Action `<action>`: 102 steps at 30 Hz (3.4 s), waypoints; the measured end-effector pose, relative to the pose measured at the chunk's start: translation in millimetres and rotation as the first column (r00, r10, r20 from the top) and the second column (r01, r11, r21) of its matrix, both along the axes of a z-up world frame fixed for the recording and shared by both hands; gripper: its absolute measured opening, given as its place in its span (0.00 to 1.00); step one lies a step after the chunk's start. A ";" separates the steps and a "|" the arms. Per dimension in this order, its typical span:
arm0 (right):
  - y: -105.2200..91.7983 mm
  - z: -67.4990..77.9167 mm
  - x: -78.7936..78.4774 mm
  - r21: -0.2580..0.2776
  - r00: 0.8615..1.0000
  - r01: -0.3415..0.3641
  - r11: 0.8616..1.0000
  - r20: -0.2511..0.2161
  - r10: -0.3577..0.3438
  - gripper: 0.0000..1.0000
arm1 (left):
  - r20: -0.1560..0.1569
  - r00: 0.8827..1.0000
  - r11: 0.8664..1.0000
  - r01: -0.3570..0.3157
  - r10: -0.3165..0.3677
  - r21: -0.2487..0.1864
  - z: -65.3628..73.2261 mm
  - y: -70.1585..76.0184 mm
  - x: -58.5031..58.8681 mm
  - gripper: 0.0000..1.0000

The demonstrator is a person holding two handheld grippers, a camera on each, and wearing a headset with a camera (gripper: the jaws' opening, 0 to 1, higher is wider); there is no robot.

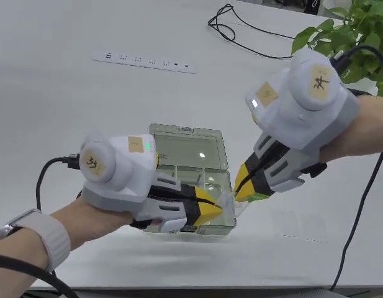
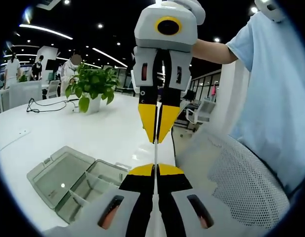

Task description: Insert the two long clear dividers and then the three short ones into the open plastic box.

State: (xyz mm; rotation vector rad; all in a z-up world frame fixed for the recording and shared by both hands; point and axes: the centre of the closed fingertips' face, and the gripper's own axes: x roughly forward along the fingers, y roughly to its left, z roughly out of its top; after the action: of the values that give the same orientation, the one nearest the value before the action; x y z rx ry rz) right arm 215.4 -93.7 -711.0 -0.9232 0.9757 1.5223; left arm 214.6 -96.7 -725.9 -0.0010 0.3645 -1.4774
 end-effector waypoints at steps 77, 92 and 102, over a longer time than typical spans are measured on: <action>87.8 -34.5 60.5 -0.017 0.993 0.117 0.993 0.029 -0.116 0.02 | 0.137 0.927 0.896 -0.372 0.348 0.242 -53.5 131.7 45.9 0.99; 91.3 -47.9 58.2 -0.037 0.996 0.093 0.995 0.023 -0.092 0.02 | 0.109 0.926 0.892 -0.378 0.362 0.249 -59.3 137.2 36.0 0.95; 95.2 -54.6 57.8 -0.036 0.995 0.090 0.995 0.035 -0.089 0.02 | 0.097 0.926 0.892 -0.378 0.366 0.247 -60.0 136.5 36.5 0.92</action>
State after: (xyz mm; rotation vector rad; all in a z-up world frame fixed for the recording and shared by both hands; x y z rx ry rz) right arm 273.1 1.5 -765.6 -0.9162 1.0117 1.4139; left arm 251.1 39.8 -785.9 0.1682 0.4901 -1.0386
